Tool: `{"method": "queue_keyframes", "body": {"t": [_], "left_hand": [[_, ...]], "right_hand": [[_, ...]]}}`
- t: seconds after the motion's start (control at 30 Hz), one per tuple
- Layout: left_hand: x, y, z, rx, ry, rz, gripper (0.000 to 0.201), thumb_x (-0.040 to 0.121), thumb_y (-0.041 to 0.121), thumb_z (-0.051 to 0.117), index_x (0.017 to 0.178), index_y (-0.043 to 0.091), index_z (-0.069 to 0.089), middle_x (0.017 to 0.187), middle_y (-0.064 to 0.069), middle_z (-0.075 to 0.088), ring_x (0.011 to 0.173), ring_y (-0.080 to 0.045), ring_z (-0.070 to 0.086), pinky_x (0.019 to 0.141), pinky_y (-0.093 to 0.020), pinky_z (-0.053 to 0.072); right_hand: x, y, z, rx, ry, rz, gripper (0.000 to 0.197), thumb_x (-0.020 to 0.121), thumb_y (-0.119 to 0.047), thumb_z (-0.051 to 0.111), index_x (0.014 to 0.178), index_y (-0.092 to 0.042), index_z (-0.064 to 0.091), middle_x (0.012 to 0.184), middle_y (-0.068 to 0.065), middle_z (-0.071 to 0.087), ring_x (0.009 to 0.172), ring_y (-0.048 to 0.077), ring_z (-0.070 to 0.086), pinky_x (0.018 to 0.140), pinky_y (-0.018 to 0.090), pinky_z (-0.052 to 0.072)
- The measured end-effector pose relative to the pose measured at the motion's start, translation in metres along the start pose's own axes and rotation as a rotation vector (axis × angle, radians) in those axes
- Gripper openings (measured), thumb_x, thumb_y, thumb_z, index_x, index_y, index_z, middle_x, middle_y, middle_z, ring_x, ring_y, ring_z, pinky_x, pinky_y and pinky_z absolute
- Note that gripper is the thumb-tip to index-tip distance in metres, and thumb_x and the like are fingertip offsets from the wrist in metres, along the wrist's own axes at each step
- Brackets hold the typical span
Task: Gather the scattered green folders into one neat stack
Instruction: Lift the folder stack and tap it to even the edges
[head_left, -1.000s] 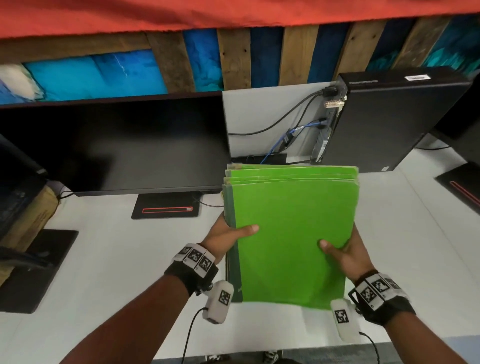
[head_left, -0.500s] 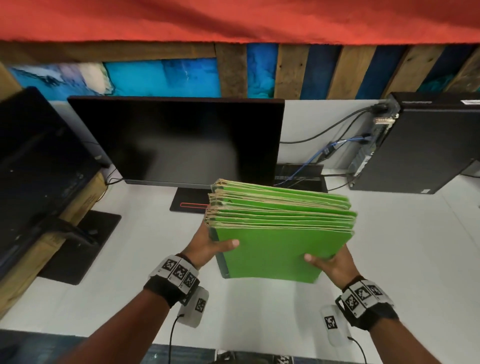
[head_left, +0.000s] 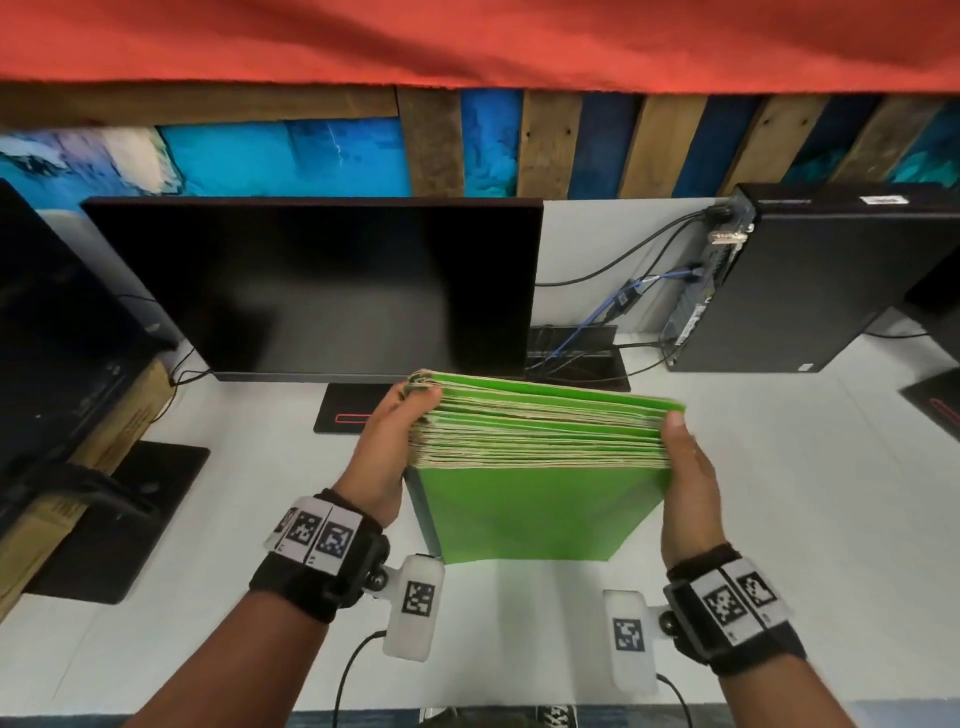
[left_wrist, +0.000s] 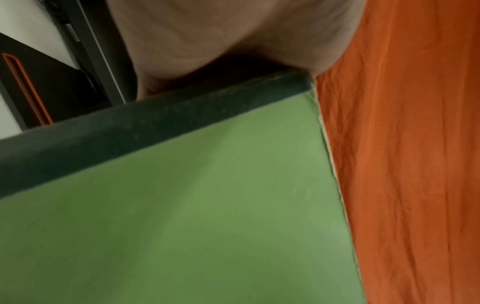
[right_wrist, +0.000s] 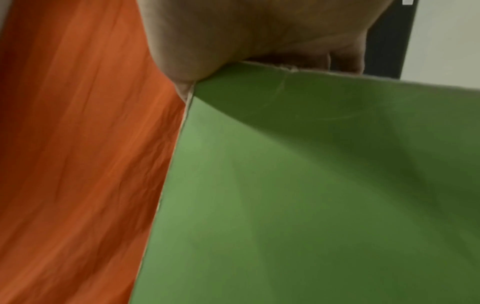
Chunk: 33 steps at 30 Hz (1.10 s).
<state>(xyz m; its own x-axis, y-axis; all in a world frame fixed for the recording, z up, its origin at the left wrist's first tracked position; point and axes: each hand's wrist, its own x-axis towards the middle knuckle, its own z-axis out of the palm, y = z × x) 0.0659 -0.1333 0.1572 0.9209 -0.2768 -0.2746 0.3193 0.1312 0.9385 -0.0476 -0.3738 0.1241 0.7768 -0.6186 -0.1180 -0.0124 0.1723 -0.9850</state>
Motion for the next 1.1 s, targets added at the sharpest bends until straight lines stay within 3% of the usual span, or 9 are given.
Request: {"method": "queue_keyframes", "body": {"t": [0.17,0.33,0.43,0.6,0.7,0.83,0.97,1.03,1.1], "left_hand": [[0.002,-0.004,-0.005,-0.036,-0.038,0.036,0.036,0.098,0.014,0.047,0.131,0.026,0.056,0.114,-0.002,0.072,0.104,-0.018,0.069,0.083,-0.031,0.056],[-0.007,-0.008,0.002,-0.151,-0.079,0.066,0.041,0.09,0.038,0.048,0.129,0.029,0.053,0.112,0.005,0.072,0.106,-0.016,0.067,0.092,-0.034,0.051],[-0.011,-0.018,0.0,-0.206,-0.094,0.123,0.058,0.089,0.058,0.044,0.134,0.023,0.049,0.127,-0.004,0.063,0.115,-0.023,0.061,0.1,-0.038,0.047],[-0.022,-0.049,0.003,-0.265,-0.033,0.258,0.109,0.056,0.084,0.061,0.142,0.023,0.034,0.133,0.005,0.061,0.122,-0.016,0.058,0.098,-0.037,0.05],[-0.025,-0.045,0.011,-0.279,0.018,0.353,0.072,0.058,0.064,0.062,0.117,0.026,0.048,0.102,0.009,0.07,0.092,0.0,0.067,0.079,-0.02,0.054],[-0.018,-0.047,0.012,-0.23,0.111,0.38,0.072,0.062,0.062,0.064,0.118,0.019,0.048,0.109,-0.004,0.06,0.095,-0.008,0.065,0.086,-0.029,0.054],[-0.004,-0.077,-0.005,-0.118,0.014,0.3,0.024,0.097,0.012,0.046,0.118,0.015,0.057,0.095,0.015,0.073,0.089,-0.002,0.068,0.076,-0.02,0.055],[-0.002,-0.094,-0.017,0.109,0.036,0.228,0.043,0.09,0.023,0.059,0.128,0.009,0.044,0.103,0.018,0.07,0.094,0.007,0.064,0.081,-0.017,0.054],[0.004,-0.107,-0.022,0.311,0.026,0.174,0.067,0.085,0.016,0.068,0.14,0.001,0.033,0.126,-0.004,0.061,0.11,-0.007,0.06,0.097,-0.04,0.051]], "right_hand": [[0.005,-0.008,-0.005,-0.023,-0.017,-0.134,0.027,0.091,-0.025,0.058,0.118,-0.023,0.061,0.108,0.001,0.067,0.097,0.012,0.062,0.091,0.032,0.048],[0.0,0.0,0.008,0.012,-0.008,-0.284,0.042,0.085,-0.056,0.053,0.115,-0.028,0.065,0.114,0.002,0.067,0.108,0.021,0.062,0.098,0.041,0.047],[0.001,0.019,-0.003,0.111,-0.07,-0.304,0.061,0.079,-0.065,0.056,0.122,-0.022,0.06,0.117,-0.004,0.065,0.112,0.015,0.058,0.098,0.03,0.046],[-0.005,0.044,-0.011,-0.084,-0.127,-0.276,0.062,0.063,-0.031,0.053,0.116,0.002,0.05,0.096,-0.028,0.066,0.091,-0.011,0.06,0.079,0.01,0.047],[-0.003,0.044,-0.011,-0.114,-0.093,-0.325,0.066,0.064,-0.035,0.057,0.109,0.013,0.05,0.087,-0.025,0.067,0.081,-0.009,0.061,0.072,0.011,0.048],[0.006,0.048,-0.013,-0.163,-0.043,-0.295,0.075,0.068,-0.051,0.064,0.108,0.012,0.052,0.088,-0.021,0.067,0.082,-0.004,0.062,0.074,0.016,0.049],[0.009,0.06,-0.016,-0.22,-0.077,-0.227,0.048,0.061,-0.039,0.052,0.099,-0.009,0.056,0.08,-0.024,0.068,0.074,-0.015,0.059,0.067,0.007,0.045],[0.006,0.07,-0.015,-0.227,-0.105,-0.181,0.056,0.061,-0.046,0.054,0.103,-0.01,0.056,0.084,-0.015,0.066,0.075,-0.017,0.059,0.065,0.004,0.044],[0.007,0.08,-0.012,-0.21,-0.065,-0.129,0.071,0.064,-0.051,0.057,0.116,-0.003,0.054,0.099,-0.003,0.066,0.082,-0.014,0.062,0.07,0.008,0.048]]}}
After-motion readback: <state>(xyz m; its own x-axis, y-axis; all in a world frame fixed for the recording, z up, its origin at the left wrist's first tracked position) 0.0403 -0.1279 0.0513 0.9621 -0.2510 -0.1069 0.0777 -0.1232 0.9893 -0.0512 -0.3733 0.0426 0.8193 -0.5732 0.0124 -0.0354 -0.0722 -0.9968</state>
